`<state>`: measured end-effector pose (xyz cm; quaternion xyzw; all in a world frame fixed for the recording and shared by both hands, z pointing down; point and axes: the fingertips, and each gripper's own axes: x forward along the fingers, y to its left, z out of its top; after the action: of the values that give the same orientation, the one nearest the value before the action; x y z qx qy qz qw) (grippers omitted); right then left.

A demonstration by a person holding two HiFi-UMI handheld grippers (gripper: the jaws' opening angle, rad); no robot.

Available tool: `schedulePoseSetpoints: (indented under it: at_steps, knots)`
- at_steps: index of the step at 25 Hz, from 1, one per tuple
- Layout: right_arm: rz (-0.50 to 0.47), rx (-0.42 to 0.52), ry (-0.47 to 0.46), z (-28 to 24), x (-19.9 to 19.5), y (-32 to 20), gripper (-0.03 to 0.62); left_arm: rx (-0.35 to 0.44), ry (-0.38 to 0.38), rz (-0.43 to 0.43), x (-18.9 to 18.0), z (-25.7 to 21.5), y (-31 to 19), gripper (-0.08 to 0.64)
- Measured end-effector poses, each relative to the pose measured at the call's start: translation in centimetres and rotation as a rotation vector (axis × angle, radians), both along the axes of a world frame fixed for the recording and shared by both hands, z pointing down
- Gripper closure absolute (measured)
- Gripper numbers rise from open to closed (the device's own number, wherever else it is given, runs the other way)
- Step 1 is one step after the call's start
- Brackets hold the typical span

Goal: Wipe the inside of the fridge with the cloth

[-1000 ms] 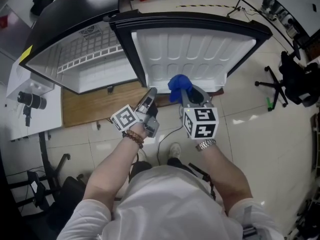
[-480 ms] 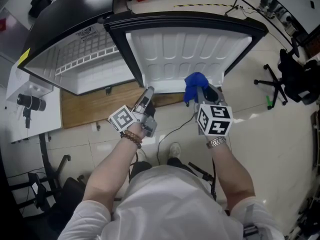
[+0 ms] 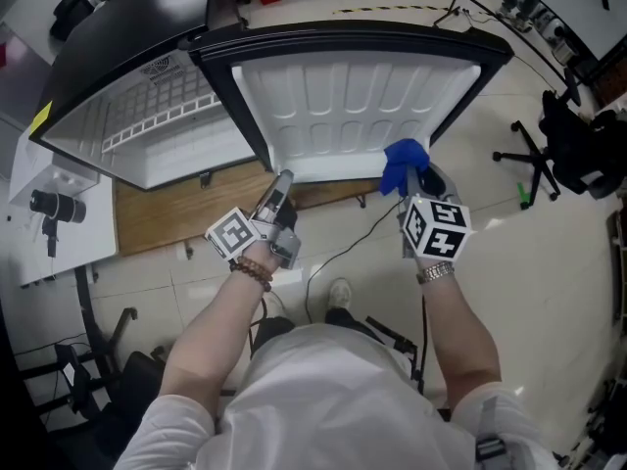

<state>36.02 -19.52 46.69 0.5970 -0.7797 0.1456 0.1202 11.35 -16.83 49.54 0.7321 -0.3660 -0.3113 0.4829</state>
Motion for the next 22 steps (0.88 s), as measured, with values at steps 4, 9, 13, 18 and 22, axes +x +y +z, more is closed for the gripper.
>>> schedulePoseSetpoints:
  at_steps: [4, 9, 13, 18, 22]
  knots:
    - [0.039, 0.000, 0.009, 0.1, 2.2, -0.2, 0.540, 0.005, 0.022, 0.001, 0.3, -0.5, 0.1, 0.492]
    - [0.082, 0.006, 0.002, -0.2, 4.5, -0.1, 0.540, 0.014, 0.016, 0.000, 0.3, -0.7, 0.2, 0.495]
    - [0.081, 0.030, -0.013, -1.6, 5.1, 0.8, 0.540, -0.023, -0.123, -0.022, -0.7, 1.2, 0.4, 0.506]
    - [0.030, 0.050, -0.026, -2.8, 3.5, 1.9, 0.540, -0.075, -0.151, -0.042, -0.9, 3.5, 0.5, 0.511]
    - [-0.023, 0.042, -0.026, -2.7, 1.2, 2.2, 0.540, -0.110, -0.125, -0.055, -0.6, 4.9, -0.1, 0.512]
